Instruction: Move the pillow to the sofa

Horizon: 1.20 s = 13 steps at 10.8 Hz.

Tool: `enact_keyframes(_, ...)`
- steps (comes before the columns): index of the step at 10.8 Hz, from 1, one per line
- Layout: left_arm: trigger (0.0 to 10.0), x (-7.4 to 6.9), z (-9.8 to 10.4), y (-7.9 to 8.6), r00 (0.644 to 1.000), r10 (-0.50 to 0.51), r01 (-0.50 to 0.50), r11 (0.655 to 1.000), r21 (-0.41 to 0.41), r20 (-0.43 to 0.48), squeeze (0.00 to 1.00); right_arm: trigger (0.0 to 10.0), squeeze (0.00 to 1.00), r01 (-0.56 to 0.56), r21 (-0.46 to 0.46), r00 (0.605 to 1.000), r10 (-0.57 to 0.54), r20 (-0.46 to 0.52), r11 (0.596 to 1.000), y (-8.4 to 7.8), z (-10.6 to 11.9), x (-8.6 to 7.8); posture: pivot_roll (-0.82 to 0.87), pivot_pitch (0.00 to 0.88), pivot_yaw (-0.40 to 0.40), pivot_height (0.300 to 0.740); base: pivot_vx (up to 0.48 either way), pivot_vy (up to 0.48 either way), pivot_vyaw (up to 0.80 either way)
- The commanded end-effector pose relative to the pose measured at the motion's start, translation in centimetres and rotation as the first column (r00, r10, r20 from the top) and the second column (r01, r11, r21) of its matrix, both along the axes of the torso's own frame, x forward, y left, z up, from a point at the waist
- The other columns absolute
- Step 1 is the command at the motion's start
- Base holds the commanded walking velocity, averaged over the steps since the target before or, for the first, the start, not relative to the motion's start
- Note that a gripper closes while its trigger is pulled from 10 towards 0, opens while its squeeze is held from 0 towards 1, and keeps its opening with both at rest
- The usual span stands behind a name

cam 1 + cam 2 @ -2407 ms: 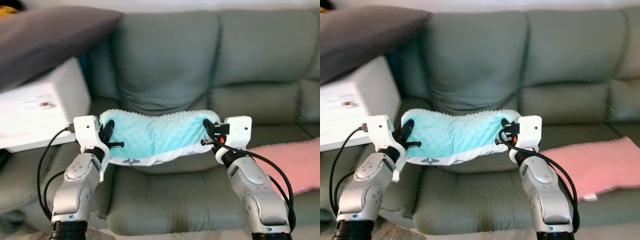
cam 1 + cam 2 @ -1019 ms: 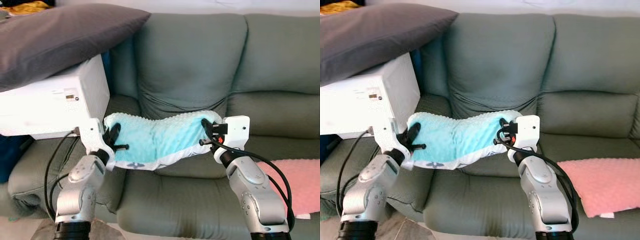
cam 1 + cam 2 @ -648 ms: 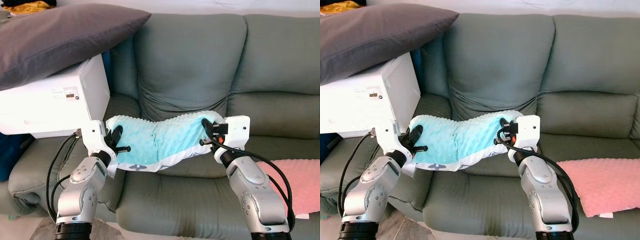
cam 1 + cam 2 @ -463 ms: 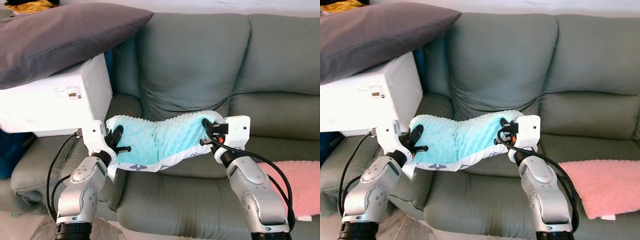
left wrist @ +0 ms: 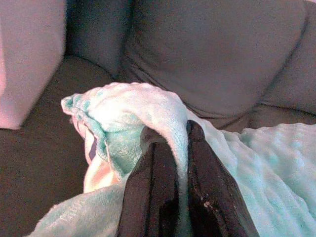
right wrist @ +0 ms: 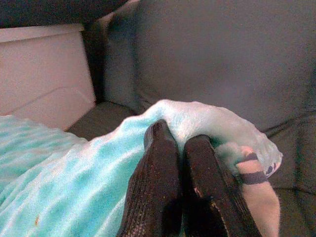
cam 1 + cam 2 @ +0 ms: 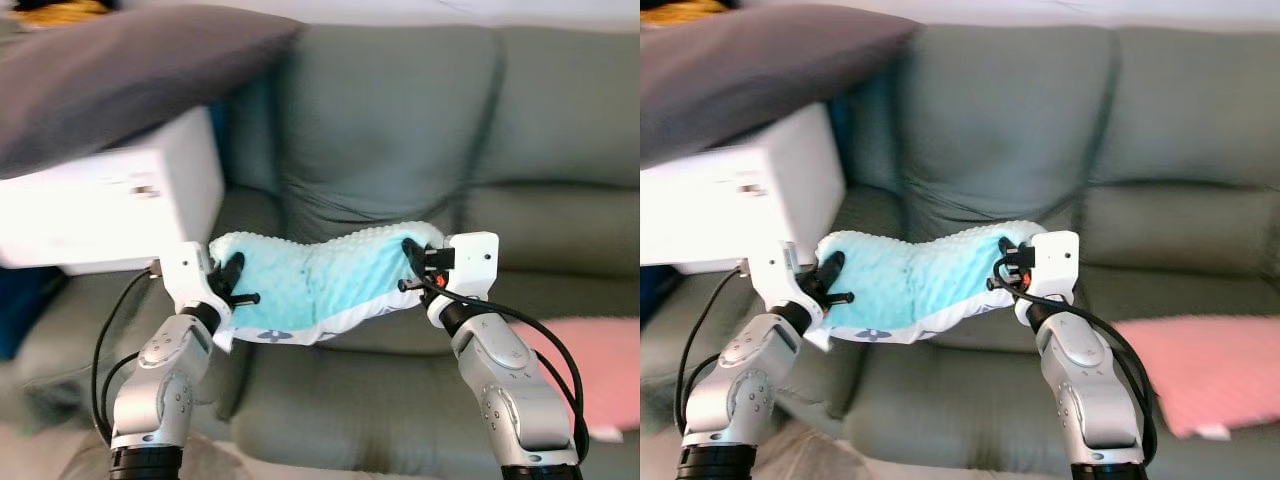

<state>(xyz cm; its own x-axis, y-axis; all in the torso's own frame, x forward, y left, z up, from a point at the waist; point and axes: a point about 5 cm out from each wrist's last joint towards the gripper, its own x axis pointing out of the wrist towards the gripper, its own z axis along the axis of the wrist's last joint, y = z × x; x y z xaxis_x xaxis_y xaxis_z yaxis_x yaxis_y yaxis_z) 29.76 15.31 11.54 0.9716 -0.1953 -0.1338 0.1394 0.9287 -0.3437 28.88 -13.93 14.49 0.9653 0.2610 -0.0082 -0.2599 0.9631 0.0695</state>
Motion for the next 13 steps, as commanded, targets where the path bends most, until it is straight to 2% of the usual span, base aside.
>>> enact_keyframes(1,10.0,0.08,0.71,-0.31,0.999,-0.019,0.02,1.0,-0.008,0.026,0.0,10.0,0.0,-0.013,-0.001,1.0,0.013,0.007,1.0,0.25,0.26,0.03,-0.18,0.0,0.039,0.74,0.0,0.0,-0.79)
enact_keyframes(12,10.0,0.03,0.8,-0.63,0.999,-0.042,0.042,0.999,-0.015,0.016,0.0,10.0,0.0,-0.008,0.007,1.0,0.008,-0.003,1.0,0.2,0.1,0.02,-0.18,0.0,0.039,0.74,0.0,0.0,-0.78)
enact_keyframes(13,10.0,0.01,0.78,-0.64,0.999,-0.045,0.045,0.999,-0.01,0.016,0.0,10.0,0.0,-0.01,0.004,1.0,0.01,0.007,1.0,0.2,0.19,0.0,-0.18,0.0,0.039,0.74,0.0,0.0,0.0)
